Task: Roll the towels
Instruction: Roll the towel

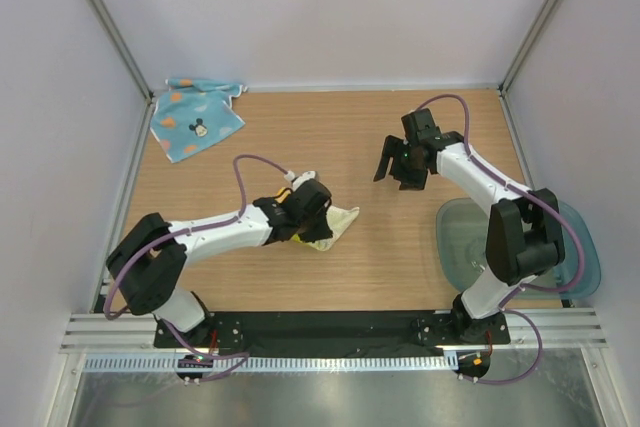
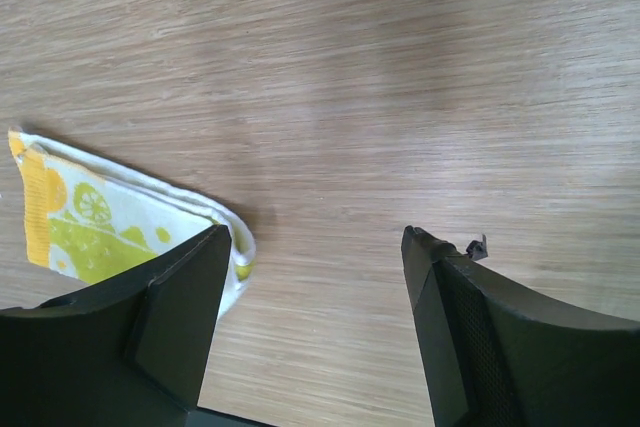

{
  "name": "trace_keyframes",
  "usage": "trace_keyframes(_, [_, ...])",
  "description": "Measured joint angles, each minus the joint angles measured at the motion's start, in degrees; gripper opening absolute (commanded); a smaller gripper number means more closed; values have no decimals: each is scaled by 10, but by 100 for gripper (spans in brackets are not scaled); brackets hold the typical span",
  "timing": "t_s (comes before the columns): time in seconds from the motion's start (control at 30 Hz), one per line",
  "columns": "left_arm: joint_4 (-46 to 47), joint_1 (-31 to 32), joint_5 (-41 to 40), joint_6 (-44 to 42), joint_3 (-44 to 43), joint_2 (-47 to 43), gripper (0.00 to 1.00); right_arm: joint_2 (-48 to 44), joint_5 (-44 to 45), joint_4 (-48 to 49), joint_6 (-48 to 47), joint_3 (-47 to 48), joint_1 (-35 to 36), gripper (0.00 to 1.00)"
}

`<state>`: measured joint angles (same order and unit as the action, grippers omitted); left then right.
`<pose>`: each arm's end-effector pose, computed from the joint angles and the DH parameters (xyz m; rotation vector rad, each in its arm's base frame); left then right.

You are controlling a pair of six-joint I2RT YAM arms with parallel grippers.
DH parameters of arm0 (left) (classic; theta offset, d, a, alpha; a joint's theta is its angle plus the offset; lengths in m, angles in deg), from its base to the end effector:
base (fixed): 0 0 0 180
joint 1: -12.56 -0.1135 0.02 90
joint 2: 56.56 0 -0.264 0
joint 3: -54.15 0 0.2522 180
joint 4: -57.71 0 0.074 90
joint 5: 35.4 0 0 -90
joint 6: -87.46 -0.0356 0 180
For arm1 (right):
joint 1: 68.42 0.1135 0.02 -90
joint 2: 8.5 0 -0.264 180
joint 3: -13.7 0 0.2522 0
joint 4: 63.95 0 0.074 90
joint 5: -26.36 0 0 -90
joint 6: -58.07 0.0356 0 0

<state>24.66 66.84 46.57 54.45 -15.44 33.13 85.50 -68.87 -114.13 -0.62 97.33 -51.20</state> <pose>0.1914 -0.2577 0.2034 -0.1223 2.5978 -0.6120 0.3241 0.1038 0.2362 0.2969 2.6652 0.4013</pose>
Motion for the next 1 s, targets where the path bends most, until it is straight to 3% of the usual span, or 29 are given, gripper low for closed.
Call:
trace_keyframes(0.17, [40, -61, 50, 58, 64, -18, 0, 0, 0, -2, -4, 0, 0, 75])
trace_keyframes(0.47, [39, -90, 93, 148, 97, -43, 0, -20, -67, 31, -26, -13, 7, 68])
trace_keyframes(0.57, [25, -90, 99, 176, 94, -51, 0, -40, -115, 58, -32, -24, 20, 59])
trace_keyframes(0.7, [-10, -90, 108, 207, 82, -51, 0, -46, -184, 99, -43, -33, 50, 32])
trace_keyframes(0.8, [-27, -90, 113, 231, 81, -51, 0, -46, -222, 125, -46, -52, 72, 19])
trace_keyframes(0.9, [-37, -91, 117, 257, 84, -51, 0, -46, -255, 147, -45, -74, 91, 7])
trace_keyframes(1.0, [-38, -94, 118, 283, 103, -54, 0, -45, -283, 173, -43, -94, 102, 2])
